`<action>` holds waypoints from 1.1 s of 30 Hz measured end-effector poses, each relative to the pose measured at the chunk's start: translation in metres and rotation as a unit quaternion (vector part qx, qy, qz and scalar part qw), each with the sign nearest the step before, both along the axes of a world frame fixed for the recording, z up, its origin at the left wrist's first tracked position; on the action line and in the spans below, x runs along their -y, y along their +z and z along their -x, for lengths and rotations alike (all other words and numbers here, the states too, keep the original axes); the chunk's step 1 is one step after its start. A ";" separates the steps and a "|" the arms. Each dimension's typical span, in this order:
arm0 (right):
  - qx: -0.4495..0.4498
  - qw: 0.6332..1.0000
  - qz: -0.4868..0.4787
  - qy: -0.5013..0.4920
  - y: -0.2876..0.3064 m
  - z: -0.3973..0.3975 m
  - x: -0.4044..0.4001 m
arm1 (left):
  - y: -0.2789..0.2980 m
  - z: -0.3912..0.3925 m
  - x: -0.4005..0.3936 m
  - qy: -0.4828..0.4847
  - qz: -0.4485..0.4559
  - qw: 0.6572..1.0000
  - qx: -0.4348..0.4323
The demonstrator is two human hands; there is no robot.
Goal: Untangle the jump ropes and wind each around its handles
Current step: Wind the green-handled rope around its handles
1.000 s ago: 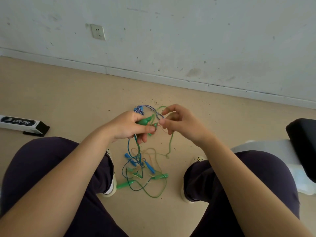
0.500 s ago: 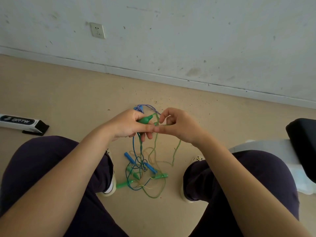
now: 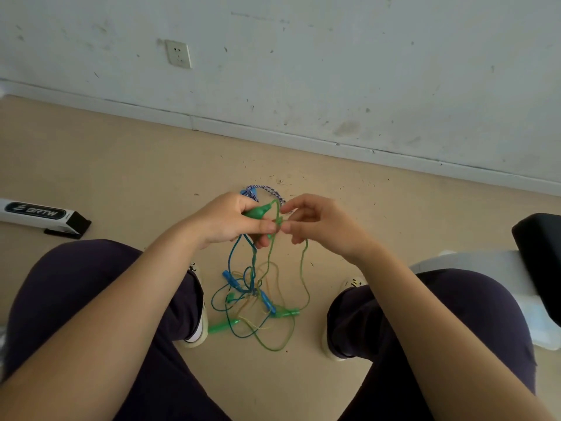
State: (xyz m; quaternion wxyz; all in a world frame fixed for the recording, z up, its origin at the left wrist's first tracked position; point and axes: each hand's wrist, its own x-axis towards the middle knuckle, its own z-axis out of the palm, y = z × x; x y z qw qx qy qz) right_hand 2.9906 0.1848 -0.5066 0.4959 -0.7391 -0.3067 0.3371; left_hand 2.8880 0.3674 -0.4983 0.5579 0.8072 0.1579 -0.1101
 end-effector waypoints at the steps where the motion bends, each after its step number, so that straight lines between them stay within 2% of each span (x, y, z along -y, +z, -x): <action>1: 0.014 1.000 0.010 0.013 -0.001 0.003 -0.002 | -0.001 -0.001 0.002 -0.007 0.000 1.000 0.000; 4: 0.074 0.996 0.050 0.027 -0.001 0.005 -0.005 | -0.003 -0.002 0.004 -0.022 0.002 1.000 0.003; 7: 0.108 0.993 0.054 -0.003 0.005 0.004 -0.005 | -0.002 -0.004 0.003 -0.034 0.020 0.999 -0.004; 11: 0.130 0.983 -0.007 -0.129 0.013 -0.003 0.003 | -0.005 -0.002 -0.006 -0.058 0.007 0.997 -0.041; 13: 0.114 0.968 -0.056 -0.218 0.012 -0.012 0.008 | -0.005 -0.001 -0.011 -0.046 -0.007 0.998 -0.042; 15: 0.086 0.961 -0.070 -0.252 0.012 -0.020 0.013 | -0.004 -0.001 -0.012 -0.020 -0.019 0.999 -0.029; 18: 0.042 0.983 -0.061 -0.169 0.012 -0.019 0.014 | -0.002 -0.002 -0.009 0.026 -0.012 0.999 0.014; 22: 0.004 0.998 -0.037 -0.045 0.005 -0.006 0.005 | -0.003 -0.002 -0.003 0.012 0.007 0.999 0.031; 24: 0.012 1.000 -0.018 -0.004 -0.001 0.002 -0.001 | -0.004 -0.003 0.001 -0.003 0.022 0.999 0.033; 26: 0.055 0.998 -0.004 0.002 -0.001 0.007 -0.004 | -0.004 -0.003 0.003 -0.008 0.029 0.999 0.035; 30: 0.097 0.986 -0.059 -0.122 0.007 -0.001 0.000 | -0.006 -0.005 -0.003 -0.010 0.027 0.999 0.020; 33: 0.063 0.964 -0.120 -0.231 0.012 -0.014 0.007 | -0.007 -0.003 -0.009 -0.013 -0.008 1.000 -0.003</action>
